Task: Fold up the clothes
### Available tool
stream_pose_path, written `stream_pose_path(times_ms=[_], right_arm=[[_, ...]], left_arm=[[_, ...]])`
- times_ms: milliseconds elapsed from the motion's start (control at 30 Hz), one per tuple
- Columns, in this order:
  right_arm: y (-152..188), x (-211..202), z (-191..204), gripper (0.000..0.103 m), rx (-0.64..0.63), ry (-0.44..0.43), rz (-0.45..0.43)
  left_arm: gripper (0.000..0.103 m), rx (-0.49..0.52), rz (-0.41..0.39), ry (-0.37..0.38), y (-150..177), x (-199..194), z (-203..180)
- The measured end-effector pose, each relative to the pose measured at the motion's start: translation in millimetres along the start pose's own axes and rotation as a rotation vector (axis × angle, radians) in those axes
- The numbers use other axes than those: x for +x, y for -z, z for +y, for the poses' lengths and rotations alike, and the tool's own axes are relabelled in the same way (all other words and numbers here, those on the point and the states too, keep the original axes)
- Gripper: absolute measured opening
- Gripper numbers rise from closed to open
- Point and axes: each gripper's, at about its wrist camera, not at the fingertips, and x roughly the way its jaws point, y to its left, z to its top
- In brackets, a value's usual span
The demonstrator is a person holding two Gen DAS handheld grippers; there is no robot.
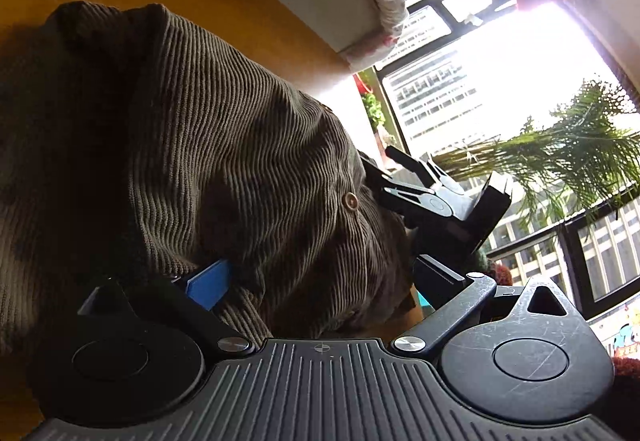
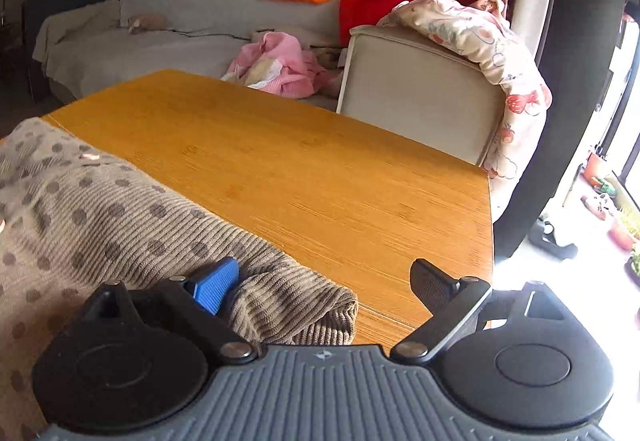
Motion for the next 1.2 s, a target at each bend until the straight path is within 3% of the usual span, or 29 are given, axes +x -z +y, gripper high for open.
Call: stream_pose_path(times_ms=[167,333,467,533,667,733,800,867,967,1100,1200], right_arm=[[6.1,-2.1,-12.4,0.095,0.021,0.069,0.002],[14.3,-16.5,-5.3,0.096,0.038,0.075,0.018],[22.4,-37.1,31.9,0.096,0.005,-0.013,0.016],[23.4,-47.3,48.3,0.097,-0.015,-0.078,0.013],[6.6,-74.0,50.6,0.103,0.025,-0.3,-0.06],[-9.4,-79.5,40.1,0.103,0.058,-0.294,-0.12],[-29.9,-70.7,28.6,0.103,0.073,-0.216,-0.164],[-47.9,-51.0,23.8,0.103,0.079,-0.142,-0.176],[-67.7,-9.3,25.9,0.103,0.081,-0.147,-0.134],[-65.3,45.4,55.3,0.103,-0.075,-0.045,-0.032],[-58.1,55.0,54.0,0.103,-0.088,-0.047,-0.035]], left_arm=[[0.1,0.127,-0.07,-0.192,-70.8,26.2,1.7],[0.099,0.062,-0.13,-0.173,-137.9,50.6,18.0],[0.099,0.098,-0.169,-0.212,-161.4,53.0,7.2],[0.099,0.102,-0.189,-0.172,-152.1,36.4,-1.2],[0.101,0.094,-0.211,-0.034,-123.8,6.4,-19.9],[0.102,0.068,-0.19,0.04,-101.3,6.9,-21.2],[0.102,0.042,-0.166,0.104,-79.4,9.4,-21.2],[0.102,0.022,-0.126,0.09,-62.6,25.3,-12.7],[0.102,0.039,-0.103,0.05,-52.6,41.4,-1.6],[0.102,0.047,-0.1,0.027,-63.6,47.6,3.2],[0.102,0.05,-0.098,0.009,-80.2,54.1,6.7]])
